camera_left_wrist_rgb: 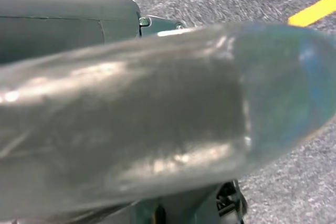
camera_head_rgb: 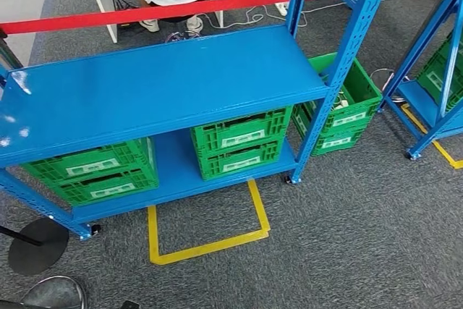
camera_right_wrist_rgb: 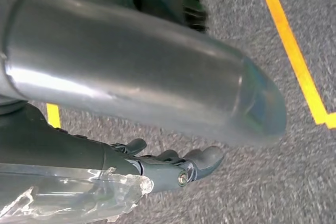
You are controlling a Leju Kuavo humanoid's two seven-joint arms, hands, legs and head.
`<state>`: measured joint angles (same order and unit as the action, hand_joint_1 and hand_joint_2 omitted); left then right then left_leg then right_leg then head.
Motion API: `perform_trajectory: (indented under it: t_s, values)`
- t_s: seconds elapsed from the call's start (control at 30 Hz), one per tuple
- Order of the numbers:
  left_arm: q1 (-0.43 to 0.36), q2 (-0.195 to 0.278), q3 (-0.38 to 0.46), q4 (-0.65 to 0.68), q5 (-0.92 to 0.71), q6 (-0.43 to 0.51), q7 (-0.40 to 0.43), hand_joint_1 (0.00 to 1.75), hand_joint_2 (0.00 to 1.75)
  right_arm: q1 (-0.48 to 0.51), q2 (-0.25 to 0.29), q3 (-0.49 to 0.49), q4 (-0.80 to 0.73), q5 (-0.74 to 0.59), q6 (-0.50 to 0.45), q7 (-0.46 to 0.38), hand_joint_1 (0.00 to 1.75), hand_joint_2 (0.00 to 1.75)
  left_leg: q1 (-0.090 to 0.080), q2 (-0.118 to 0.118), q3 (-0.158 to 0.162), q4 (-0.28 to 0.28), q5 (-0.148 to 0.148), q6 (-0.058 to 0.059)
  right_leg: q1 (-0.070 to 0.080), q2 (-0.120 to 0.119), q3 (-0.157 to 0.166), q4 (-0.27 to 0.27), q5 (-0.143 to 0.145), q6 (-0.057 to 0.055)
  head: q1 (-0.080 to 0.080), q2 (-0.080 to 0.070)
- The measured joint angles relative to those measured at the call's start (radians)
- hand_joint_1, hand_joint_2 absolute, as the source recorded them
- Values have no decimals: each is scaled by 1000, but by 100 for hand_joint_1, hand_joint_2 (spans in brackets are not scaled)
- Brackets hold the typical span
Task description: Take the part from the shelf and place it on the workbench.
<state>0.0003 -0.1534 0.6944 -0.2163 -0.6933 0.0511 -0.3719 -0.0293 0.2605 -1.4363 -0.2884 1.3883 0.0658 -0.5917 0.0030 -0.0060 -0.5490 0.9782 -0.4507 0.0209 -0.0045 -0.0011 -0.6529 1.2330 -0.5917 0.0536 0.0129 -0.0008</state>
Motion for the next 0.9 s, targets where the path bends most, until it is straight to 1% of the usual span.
perform_trajectory:
  t_s: [0.03,0.07,0.1,0.13,0.17,0.2,0.23,0.27,0.33,0.37,0.4,0.43,0.47,0.5,0.53,0.57,0.6,0.63,0.67,0.7,0.73,0.77,0.8,0.83,0.87,0.9]
  values:
    - [0,0,0,0,-1,0,0,0,0,1,0,0,0,0,0,0,0,0,0,0,3,0,-3,1,-1,0,-30,49,-11,3,0,0]
    - [1,0,1,0,-1,0,0,0,0,2,0,-1,0,0,0,0,0,0,0,-1,6,0,-6,0,-1,0,-45,67,-4,5,1,0]
    - [2,0,2,0,-1,0,0,0,0,3,0,-1,0,0,1,0,0,0,0,-2,12,1,-10,-1,-3,0,-39,44,23,6,1,0]
    - [3,-1,3,0,-2,-1,0,0,0,4,0,-1,-1,0,1,0,0,0,1,-4,19,1,-15,-4,-4,0,-16,-13,63,7,1,0]
    - [3,-1,4,0,-3,-1,0,0,0,4,0,-2,-1,0,1,-1,0,0,2,-5,25,1,-20,-9,-6,1,16,-79,97,8,1,0]
    - [2,-1,6,0,-4,-1,0,0,0,2,0,-2,-1,1,1,-2,0,0,0,-7,30,4,-25,-14,-7,3,47,-139,118,7,2,0]
    - [1,0,6,0,-5,-1,0,0,0,1,0,-2,-1,2,1,-3,0,0,-1,-7,32,6,-29,-19,-7,6,67,-177,127,2,1,0]
    - [0,0,7,0,-6,-1,0,0,0,0,0,-2,-1,3,1,-4,0,0,-3,-8,32,8,-31,-24,-6,8,76,-191,124,-4,0,0]
    - [-1,0,8,0,-8,-2,0,0,0,1,0,-2,-1,6,1,-5,0,0,-4,-8,32,8,-33,-29,-6,10,77,-193,120,-20,-2,0]
    - [-1,1,9,0,-9,-2,0,0,0,1,0,-3,-1,7,1,-6,0,0,-3,-8,30,13,-39,-33,-6,9,78,-194,120,-26,-4,0]
    - [-1,1,11,0,-9,-1,0,0,0,2,0,-3,-1,8,1,-6,0,0,-2,-7,21,34,-54,-37,-7,7,79,-195,119,-33,-6,0]
    - [-1,1,12,0,-10,-1,0,0,0,1,0,-3,-1,10,1,-7,0,0,-2,-7,0,77,-78,-41,-9,5,80,-196,118,-39,-9,0]
    - [-1,0,15,0,-10,-1,0,0,0,1,0,-3,-1,11,1,-7,0,0,-1,-6,-32,140,-109,-45,-8,1,81,-196,117,-43,-12,0]
    - [-2,0,17,0,-10,-1,0,0,0,1,0,-3,-1,12,1,-7,0,0,-1,-6,-72,214,-139,-47,-8,-4,82,-196,115,-47,-14,0]
    - [-1,0,18,0,-10,-1,0,0,0,1,0,-3,-1,12,1,-7,0,0,-1,-6,-107,275,-158,-48,-7,-8,82,-196,113,-49,-14,0]
    - [0,-1,19,0,-10,-1,0,0,0,1,0,-3,-1,12,1,-7,0,0,-1,-6,-128,307,-157,-48,-6,-12,84,-196,111,-51,-14,0]
    - [1,-1,20,0,-10,-1,0,0,0,1,0,-3,-1,12,1,-7,0,0,-1,-5,-131,300,-134,-46,-6,-17,88,-196,109,-51,-14,0]
    - [2,-1,21,0,-10,-1,0,0,0,1,0,-3,-1,12,1,-7,0,0,-2,0,-114,254,-95,-43,-6,-23,92,-196,106,-50,-14,0]
    - [1,-1,22,0,-10,-1,0,0,0,1,0,-3,-1,13,1,-7,0,0,-4,19,-85,185,-51,-37,-5,-29,98,-197,102,-48,-14,0]
    - [-1,-1,22,0,-10,0,0,0,0,1,0,-3,-1,13,1,-7,0,0,-8,45,-56,117,-19,-33,-3,-36,103,-196,98,-44,-15,0]
    - [-5,-1,22,0,-10,0,0,0,0,2,0,-3,-1,13,1,-7,0,0,-12,66,-35,66,-1,-29,0,-43,106,-195,94,-40,-16,0]
    - [-8,-2,22,0,-11,1,0,0,0,2,0,-3,-1,14,1,-7,0,0,-15,81,-25,37,4,-26,4,-51,108,-196,90,-35,-16,0]
    - [-10,-2,23,0,-13,2,-1,0,0,3,0,-3,-1,14,1,-7,0,0,-18,78,-24,28,0,-25,6,-62,110,-198,88,-30,-17,0]
    - [-10,-2,23,0,-15,4,-1,0,0,2,0,-3,-1,15,1,-7,0,0,-16,66,-25,24,0,-21,7,-74,114,-201,86,-26,-17,0]
    - [-7,-2,23,0,-17,6,-1,0,0,1,0,-3,-1,16,1,-7,0,0,-15,55,-24,21,2,-16,6,-75,116,-200,82,-20,-16,0]
    - [-5,-2,23,0,-18,9,-1,0,0,0,0,-3,-1,17,1,-8,0,0,-12,44,-22,18,4,-11,5,-65,112,-187,70,-14,-14,0]
